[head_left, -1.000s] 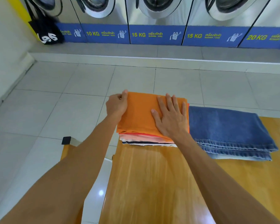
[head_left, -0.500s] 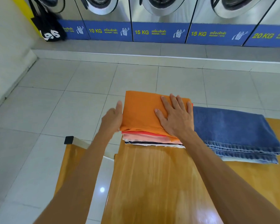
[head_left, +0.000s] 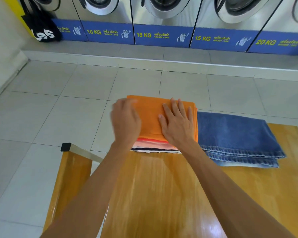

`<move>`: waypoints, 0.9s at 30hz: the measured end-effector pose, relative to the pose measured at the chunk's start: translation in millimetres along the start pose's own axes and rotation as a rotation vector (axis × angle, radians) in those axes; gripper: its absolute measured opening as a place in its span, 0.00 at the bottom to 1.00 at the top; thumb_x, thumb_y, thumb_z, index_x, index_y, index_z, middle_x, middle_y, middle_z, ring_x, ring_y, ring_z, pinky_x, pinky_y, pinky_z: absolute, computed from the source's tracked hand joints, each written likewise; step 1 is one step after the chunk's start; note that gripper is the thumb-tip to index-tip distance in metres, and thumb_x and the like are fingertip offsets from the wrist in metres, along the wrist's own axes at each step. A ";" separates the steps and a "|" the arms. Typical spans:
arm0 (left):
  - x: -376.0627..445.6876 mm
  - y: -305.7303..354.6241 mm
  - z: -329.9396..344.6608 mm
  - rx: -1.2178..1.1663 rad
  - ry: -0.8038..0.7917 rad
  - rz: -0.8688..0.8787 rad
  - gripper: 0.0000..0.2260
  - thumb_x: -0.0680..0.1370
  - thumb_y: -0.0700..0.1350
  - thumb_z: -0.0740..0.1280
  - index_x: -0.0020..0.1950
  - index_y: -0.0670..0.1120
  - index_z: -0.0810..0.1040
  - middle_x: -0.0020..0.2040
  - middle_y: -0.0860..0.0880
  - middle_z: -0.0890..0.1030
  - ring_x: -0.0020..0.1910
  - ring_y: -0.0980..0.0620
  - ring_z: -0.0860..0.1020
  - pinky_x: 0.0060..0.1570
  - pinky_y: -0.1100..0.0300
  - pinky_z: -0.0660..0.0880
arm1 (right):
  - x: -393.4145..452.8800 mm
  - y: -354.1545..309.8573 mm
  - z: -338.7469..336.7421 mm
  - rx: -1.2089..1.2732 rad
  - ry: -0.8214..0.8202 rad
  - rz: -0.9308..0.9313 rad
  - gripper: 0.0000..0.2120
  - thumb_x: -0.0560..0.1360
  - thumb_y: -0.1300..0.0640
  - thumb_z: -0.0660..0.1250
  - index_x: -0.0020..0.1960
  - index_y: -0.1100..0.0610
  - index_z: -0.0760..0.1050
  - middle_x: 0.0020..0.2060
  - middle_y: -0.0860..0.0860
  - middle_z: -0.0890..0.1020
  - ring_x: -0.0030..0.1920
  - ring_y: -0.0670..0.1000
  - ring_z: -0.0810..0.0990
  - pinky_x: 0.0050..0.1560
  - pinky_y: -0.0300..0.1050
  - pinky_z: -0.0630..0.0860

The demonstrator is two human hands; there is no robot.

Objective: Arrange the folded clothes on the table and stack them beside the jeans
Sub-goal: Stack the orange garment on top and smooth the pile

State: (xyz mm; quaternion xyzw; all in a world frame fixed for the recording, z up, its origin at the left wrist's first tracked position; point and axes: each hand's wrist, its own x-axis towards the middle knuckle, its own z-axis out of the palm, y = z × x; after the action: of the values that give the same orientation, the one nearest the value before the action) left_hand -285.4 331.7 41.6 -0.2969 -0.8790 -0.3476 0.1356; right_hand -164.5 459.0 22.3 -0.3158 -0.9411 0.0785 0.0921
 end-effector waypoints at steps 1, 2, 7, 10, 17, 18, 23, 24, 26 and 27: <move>6.9 12.9 9.4 0.002 -0.098 0.105 0.15 0.80 0.42 0.57 0.64 0.46 0.77 0.64 0.46 0.78 0.64 0.47 0.74 0.64 0.52 0.70 | 0.8 -3.7 1.1 0.021 0.002 0.009 0.28 0.84 0.40 0.45 0.79 0.51 0.63 0.80 0.51 0.59 0.81 0.55 0.52 0.79 0.61 0.48; 10.8 19.4 21.7 0.038 -0.228 0.163 0.18 0.82 0.45 0.54 0.69 0.46 0.74 0.70 0.45 0.74 0.71 0.46 0.70 0.70 0.50 0.66 | 1.7 -5.5 2.6 0.034 0.005 0.023 0.28 0.84 0.41 0.44 0.79 0.51 0.62 0.80 0.51 0.59 0.81 0.54 0.52 0.79 0.60 0.48; 0.9 -6.1 61.8 0.245 -0.551 0.081 0.26 0.83 0.59 0.41 0.81 0.55 0.52 0.82 0.50 0.50 0.81 0.49 0.46 0.77 0.41 0.44 | -2.7 12.4 9.1 0.014 0.017 0.103 0.27 0.84 0.40 0.43 0.80 0.45 0.59 0.80 0.50 0.60 0.81 0.52 0.53 0.79 0.63 0.46; 3.8 -0.6 62.6 0.271 -0.558 0.061 0.26 0.83 0.59 0.41 0.81 0.56 0.51 0.82 0.49 0.48 0.81 0.48 0.44 0.76 0.39 0.41 | 3.6 11.2 6.9 -0.001 -0.059 0.123 0.28 0.83 0.41 0.42 0.81 0.46 0.56 0.80 0.51 0.58 0.81 0.53 0.51 0.78 0.64 0.43; 0.2 -1.7 61.9 0.230 -0.526 0.080 0.26 0.83 0.58 0.41 0.81 0.55 0.50 0.82 0.52 0.49 0.81 0.51 0.44 0.77 0.40 0.43 | 17.2 8.1 13.5 0.026 -0.048 0.107 0.30 0.82 0.38 0.40 0.82 0.46 0.51 0.81 0.50 0.57 0.81 0.53 0.50 0.79 0.59 0.44; -1.5 -6.7 62.6 0.214 -0.523 0.057 0.25 0.83 0.59 0.42 0.81 0.57 0.50 0.82 0.53 0.49 0.81 0.51 0.45 0.77 0.40 0.44 | 14.0 11.2 16.3 0.033 -0.039 0.130 0.31 0.81 0.36 0.41 0.82 0.46 0.51 0.81 0.49 0.57 0.81 0.52 0.50 0.79 0.58 0.44; -4.0 -9.7 67.2 0.196 -0.497 0.001 0.25 0.83 0.60 0.42 0.81 0.58 0.49 0.82 0.53 0.51 0.81 0.51 0.47 0.77 0.39 0.48 | 18.5 17.9 19.8 0.115 -0.083 0.261 0.37 0.78 0.29 0.43 0.82 0.46 0.50 0.82 0.51 0.53 0.81 0.53 0.48 0.80 0.58 0.45; -4.4 -8.9 66.3 0.190 -0.499 -0.010 0.26 0.83 0.60 0.42 0.81 0.58 0.49 0.82 0.53 0.51 0.81 0.51 0.46 0.77 0.39 0.47 | 18.7 18.6 19.5 0.135 -0.091 0.278 0.38 0.77 0.29 0.44 0.81 0.46 0.49 0.82 0.51 0.52 0.81 0.53 0.47 0.80 0.58 0.46; -4.0 -9.8 65.7 0.167 -0.504 -0.032 0.26 0.83 0.60 0.42 0.81 0.58 0.48 0.82 0.52 0.49 0.81 0.51 0.45 0.77 0.40 0.46 | 17.7 22.7 19.8 0.189 -0.088 0.286 0.36 0.78 0.30 0.44 0.82 0.46 0.49 0.82 0.50 0.51 0.81 0.52 0.46 0.80 0.58 0.46; -3.7 -11.3 66.2 0.138 -0.505 -0.055 0.26 0.83 0.60 0.42 0.81 0.58 0.49 0.82 0.52 0.49 0.81 0.50 0.45 0.77 0.40 0.46 | 17.4 26.4 19.7 0.233 -0.086 0.276 0.35 0.80 0.32 0.44 0.82 0.47 0.50 0.82 0.49 0.52 0.81 0.51 0.46 0.80 0.57 0.47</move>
State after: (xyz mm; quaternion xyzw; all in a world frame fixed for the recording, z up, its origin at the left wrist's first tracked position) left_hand -291.6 369.4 -13.8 -0.3405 -0.9143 -0.2053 -0.0775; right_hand -167.2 488.6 -0.1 -0.4256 -0.8763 0.2124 0.0761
